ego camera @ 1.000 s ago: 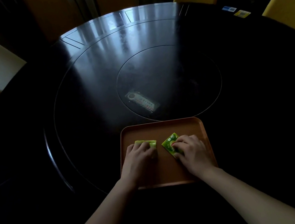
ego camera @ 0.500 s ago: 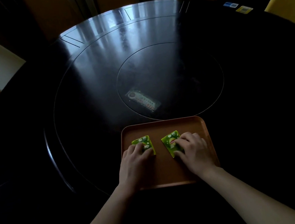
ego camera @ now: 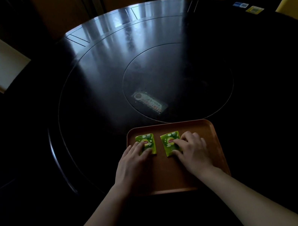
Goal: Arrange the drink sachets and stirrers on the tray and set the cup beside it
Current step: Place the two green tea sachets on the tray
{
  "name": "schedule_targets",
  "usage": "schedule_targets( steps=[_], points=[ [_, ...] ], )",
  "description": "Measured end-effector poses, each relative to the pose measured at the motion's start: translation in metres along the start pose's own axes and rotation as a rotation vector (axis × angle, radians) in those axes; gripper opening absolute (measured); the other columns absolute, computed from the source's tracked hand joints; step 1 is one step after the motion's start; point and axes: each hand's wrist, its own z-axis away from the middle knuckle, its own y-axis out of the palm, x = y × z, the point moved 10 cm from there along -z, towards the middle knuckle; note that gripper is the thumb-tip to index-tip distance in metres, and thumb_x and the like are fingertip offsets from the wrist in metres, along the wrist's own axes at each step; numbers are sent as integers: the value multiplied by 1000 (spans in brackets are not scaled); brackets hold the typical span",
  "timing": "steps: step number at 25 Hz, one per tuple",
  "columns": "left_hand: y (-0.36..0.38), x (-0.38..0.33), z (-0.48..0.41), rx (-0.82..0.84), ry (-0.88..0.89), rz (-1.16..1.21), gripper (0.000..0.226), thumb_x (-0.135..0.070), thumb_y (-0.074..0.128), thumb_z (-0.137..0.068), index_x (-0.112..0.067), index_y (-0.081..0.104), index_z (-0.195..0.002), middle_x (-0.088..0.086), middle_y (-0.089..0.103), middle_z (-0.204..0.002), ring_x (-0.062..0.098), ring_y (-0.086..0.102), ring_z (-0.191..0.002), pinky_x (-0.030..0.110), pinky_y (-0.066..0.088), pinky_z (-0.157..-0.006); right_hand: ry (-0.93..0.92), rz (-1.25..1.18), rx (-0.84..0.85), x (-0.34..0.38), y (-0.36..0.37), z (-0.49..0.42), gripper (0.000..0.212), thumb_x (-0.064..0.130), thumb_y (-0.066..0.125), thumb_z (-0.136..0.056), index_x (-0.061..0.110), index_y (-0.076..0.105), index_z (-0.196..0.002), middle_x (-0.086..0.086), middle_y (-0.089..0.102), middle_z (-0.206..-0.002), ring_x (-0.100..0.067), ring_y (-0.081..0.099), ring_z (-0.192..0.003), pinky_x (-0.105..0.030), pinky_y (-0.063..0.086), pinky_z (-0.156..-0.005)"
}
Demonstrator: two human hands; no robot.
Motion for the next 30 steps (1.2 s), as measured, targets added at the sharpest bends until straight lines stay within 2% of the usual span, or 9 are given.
schedule_targets(
  steps=[2, 4, 6, 9, 13, 18, 25, 30],
  points=[
    [-3, 4, -7, -6, 4, 5, 47, -43, 38, -88, -22, 65, -120, 16, 59, -135, 33, 55, -124, 48, 39, -107, 9, -6, 26, 10, 4, -7, 36, 37, 72, -81, 23, 67, -113, -3, 56, -106, -24, 50, -98, -40, 41, -81],
    [-6, 7, -11, -7, 9, 13, 50, -45, 36, -88, -21, 65, -120, 17, 59, -133, 35, 56, -123, 48, 39, -106, 12, -26, 30, 17, 5, -12, 37, 39, 70, -82, 23, 66, -115, -3, 56, -107, -24, 50, -100, -40, 41, -82],
    [-2, 9, -7, -13, 27, 5, 47, -43, 41, -88, -22, 62, -125, 17, 58, -135, 34, 55, -123, 48, 41, -105, 25, -53, 0, 16, 3, -13, 38, 39, 71, -81, 22, 66, -115, -3, 58, -106, -24, 51, -99, -40, 42, -81],
    [8, 12, -2, 2, 68, 11, 44, -34, 60, -87, -25, 58, -130, 17, 54, -139, 33, 52, -127, 49, 40, -107, 26, -26, -27, 12, 3, -11, 38, 38, 72, -80, 23, 67, -115, -2, 59, -105, -24, 52, -97, -40, 42, -80],
    [4, 13, -5, -30, 58, 7, 47, -35, 44, -85, -23, 61, -127, 18, 57, -136, 34, 55, -125, 51, 41, -106, 32, -1, -13, 16, 8, -17, 40, 39, 74, -78, 23, 68, -114, -2, 59, -106, -24, 53, -98, -40, 41, -80],
    [12, 19, -4, -36, 41, -18, 44, -35, 49, -87, -26, 57, -129, 14, 54, -140, 31, 51, -128, 50, 35, -110, 31, -4, -29, 18, 11, -21, 39, 39, 75, -76, 23, 69, -111, -1, 60, -104, -25, 54, -96, -40, 41, -78],
    [12, 23, -4, -73, -11, 72, 41, -43, 44, -90, -28, 60, -124, 12, 57, -137, 30, 53, -127, 48, 39, -108, 29, -12, -21, 20, 11, -24, 38, 40, 73, -78, 24, 68, -112, -1, 60, -106, -25, 54, -97, -39, 41, -78],
    [9, 24, -5, -96, -43, 144, 42, -46, 48, -84, -27, 64, -118, 12, 61, -131, 32, 56, -122, 50, 41, -105, 44, -30, -1, 20, 13, -27, 39, 41, 72, -79, 24, 67, -113, -1, 59, -108, -25, 53, -99, -40, 41, -80]
  ],
)
